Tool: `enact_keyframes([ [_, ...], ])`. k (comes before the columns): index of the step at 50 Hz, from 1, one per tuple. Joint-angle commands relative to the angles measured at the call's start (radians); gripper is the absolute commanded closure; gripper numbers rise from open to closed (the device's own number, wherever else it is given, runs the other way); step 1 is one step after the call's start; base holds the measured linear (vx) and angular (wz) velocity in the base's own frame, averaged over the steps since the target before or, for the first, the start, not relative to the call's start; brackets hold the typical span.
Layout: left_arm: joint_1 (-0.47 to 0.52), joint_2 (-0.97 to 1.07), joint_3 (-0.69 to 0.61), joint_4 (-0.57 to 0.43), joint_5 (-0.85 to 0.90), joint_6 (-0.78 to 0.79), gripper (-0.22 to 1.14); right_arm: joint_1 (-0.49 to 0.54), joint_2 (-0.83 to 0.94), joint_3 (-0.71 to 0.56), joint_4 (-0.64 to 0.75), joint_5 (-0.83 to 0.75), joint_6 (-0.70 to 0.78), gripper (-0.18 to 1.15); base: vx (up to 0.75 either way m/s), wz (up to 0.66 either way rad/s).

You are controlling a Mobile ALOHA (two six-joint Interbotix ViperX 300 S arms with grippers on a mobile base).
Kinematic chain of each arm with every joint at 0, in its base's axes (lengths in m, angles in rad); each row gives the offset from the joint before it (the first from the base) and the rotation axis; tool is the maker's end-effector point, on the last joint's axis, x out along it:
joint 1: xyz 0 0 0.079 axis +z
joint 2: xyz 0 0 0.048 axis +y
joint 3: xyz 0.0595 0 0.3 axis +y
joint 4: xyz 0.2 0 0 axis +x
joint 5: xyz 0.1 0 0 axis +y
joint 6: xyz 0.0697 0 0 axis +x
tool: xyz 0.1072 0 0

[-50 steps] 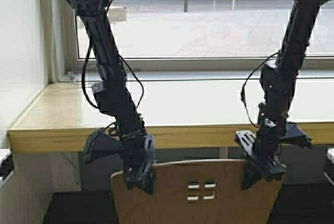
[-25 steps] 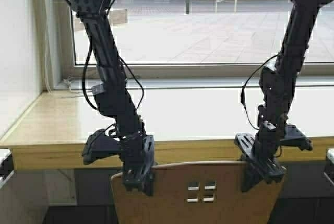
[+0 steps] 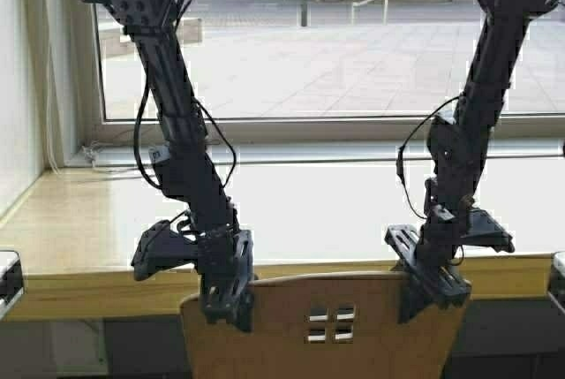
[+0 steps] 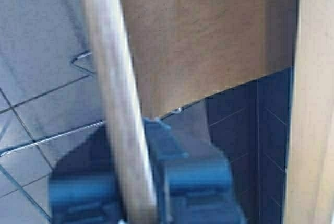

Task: Push the chairs under the table

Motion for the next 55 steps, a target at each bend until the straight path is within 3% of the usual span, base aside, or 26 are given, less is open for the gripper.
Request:
enact_keyframes([
  [1, 0.026, 0.038, -0.063, 0.012, -0.043, 0.103, 0.88, 0.034, 0.049, 0.008, -0.034, -0.023, -0.071, 0.93, 0.19, -0.02],
  [17, 0.034, 0.031, -0.032, 0.014, -0.035, 0.103, 0.87, 0.037, 0.048, -0.002, -0.035, -0.018, -0.071, 0.93, 0.14, -0.02],
  [24, 0.034, 0.025, -0.026, 0.015, -0.035, 0.106, 0.85, 0.037, 0.041, 0.002, -0.038, -0.015, -0.071, 0.87, 0.06, 0.00],
  [29, 0.034, 0.020, -0.026, 0.038, -0.034, 0.106, 0.68, 0.037, 0.031, 0.002, -0.035, 0.003, -0.071, 0.64, 0.03, 0.01],
  [35, 0.034, 0.003, -0.015, 0.067, -0.032, 0.106, 0.30, 0.029, 0.011, -0.003, -0.032, 0.041, -0.069, 0.23, 0.00, 0.00],
  [39, 0.032, -0.021, 0.009, 0.075, -0.025, 0.106, 0.06, 0.031, -0.020, 0.005, -0.026, 0.025, -0.069, 0.04, -0.01, 0.01],
  [43, 0.032, -0.048, 0.035, 0.084, -0.006, 0.106, -0.09, 0.034, -0.063, 0.038, -0.021, -0.018, -0.069, 0.02, -0.04, -0.02],
  [55, 0.034, -0.129, 0.084, 0.098, 0.002, 0.106, -0.09, 0.032, -0.166, 0.101, -0.025, -0.048, -0.069, 0.02, -0.04, -0.01],
])
